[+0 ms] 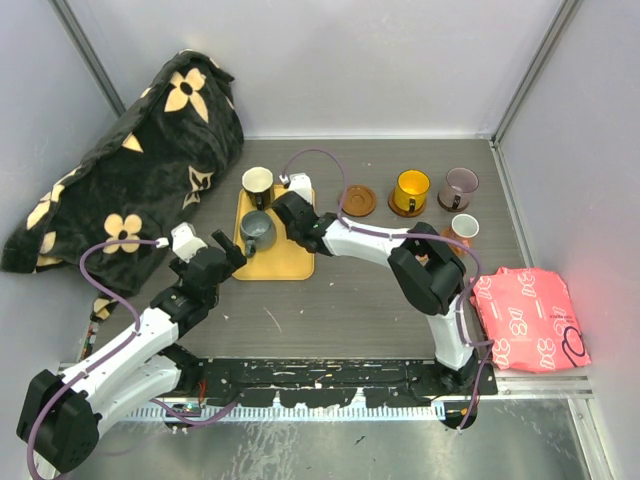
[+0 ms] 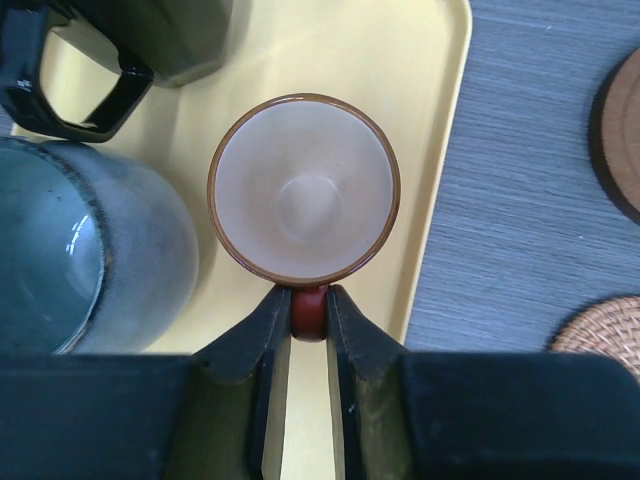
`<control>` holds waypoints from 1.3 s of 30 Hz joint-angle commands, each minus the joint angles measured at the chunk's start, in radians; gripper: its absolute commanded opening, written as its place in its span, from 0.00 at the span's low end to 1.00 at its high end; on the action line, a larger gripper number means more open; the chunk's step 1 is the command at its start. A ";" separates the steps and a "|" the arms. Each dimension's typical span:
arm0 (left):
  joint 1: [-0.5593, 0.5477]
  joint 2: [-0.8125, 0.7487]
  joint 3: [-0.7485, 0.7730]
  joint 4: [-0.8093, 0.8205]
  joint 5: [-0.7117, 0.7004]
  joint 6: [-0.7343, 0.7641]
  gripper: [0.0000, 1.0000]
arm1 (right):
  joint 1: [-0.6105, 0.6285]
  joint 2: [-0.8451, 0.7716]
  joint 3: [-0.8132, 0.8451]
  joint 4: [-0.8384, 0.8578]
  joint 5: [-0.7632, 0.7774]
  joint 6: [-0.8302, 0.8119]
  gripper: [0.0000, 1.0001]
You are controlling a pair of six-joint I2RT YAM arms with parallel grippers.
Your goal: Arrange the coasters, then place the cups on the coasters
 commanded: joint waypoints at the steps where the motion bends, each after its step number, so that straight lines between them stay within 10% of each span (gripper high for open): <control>1: 0.004 -0.003 0.013 0.050 -0.014 0.003 0.98 | 0.002 -0.141 -0.017 0.053 0.027 -0.017 0.01; 19: 0.004 -0.007 0.011 0.047 -0.016 0.002 0.98 | -0.023 -0.615 -0.479 0.050 0.155 -0.076 0.01; 39: 0.004 0.005 0.010 0.053 -0.002 0.000 0.98 | -0.344 -0.959 -0.909 0.143 0.072 -0.068 0.01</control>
